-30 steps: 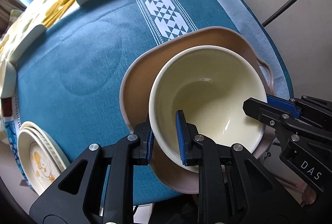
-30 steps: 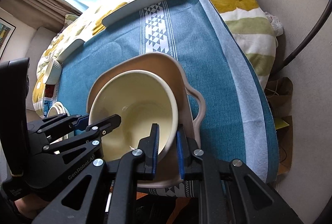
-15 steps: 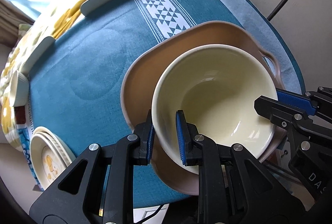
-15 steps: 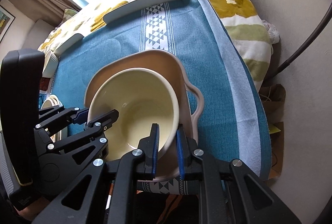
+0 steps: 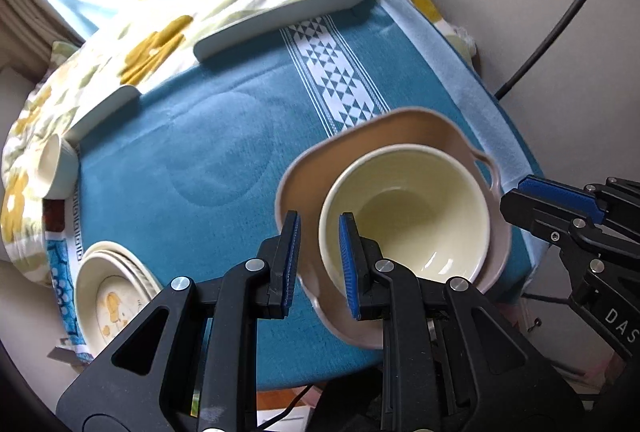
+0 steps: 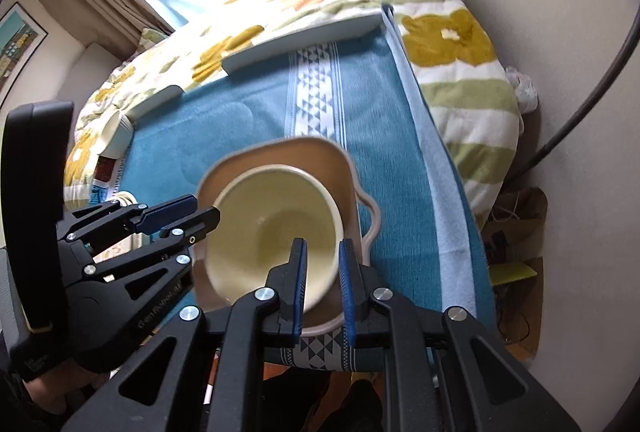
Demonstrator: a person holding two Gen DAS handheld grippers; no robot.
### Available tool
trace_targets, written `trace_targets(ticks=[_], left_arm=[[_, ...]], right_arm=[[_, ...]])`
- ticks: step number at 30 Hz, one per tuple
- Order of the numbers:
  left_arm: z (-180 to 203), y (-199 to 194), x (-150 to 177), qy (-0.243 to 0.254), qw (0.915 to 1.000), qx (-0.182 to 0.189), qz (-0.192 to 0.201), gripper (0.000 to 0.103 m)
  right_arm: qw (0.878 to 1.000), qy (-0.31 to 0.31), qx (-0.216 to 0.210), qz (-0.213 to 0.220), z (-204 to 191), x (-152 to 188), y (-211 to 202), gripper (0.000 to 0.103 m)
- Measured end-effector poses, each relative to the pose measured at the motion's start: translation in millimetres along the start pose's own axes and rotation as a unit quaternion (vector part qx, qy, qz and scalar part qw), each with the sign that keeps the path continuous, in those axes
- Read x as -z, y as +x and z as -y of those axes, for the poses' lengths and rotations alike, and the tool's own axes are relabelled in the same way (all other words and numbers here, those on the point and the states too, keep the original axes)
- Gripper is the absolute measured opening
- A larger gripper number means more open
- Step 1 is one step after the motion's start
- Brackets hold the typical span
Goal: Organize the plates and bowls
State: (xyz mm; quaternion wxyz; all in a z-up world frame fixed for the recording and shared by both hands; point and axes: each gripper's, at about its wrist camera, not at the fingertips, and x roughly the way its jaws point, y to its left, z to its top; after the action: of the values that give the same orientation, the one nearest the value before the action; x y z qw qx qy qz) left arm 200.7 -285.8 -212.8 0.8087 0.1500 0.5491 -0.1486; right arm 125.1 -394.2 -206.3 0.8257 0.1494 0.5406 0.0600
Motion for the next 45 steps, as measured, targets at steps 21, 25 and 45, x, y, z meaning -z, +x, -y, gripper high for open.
trace_targets(ticks=[21,25,45], left_arm=[[-216,-129,76,-0.281,0.9454,-0.059,0.154,0.103],[-278,-124,79,-0.316,0.9309,-0.095,0.157,0.103],[-483,74,58,-0.462,0.8819,0.05,0.077,0.052]], right_arm=[[0.955,-0.234,-0.15,0.107,-171,-73,-23,0.094],[0.951,-0.269,-0.134,0.072,-224,-103,6,0.094],[0.962,-0.211,-0.153,-0.083,-371,-187,271,0.058]])
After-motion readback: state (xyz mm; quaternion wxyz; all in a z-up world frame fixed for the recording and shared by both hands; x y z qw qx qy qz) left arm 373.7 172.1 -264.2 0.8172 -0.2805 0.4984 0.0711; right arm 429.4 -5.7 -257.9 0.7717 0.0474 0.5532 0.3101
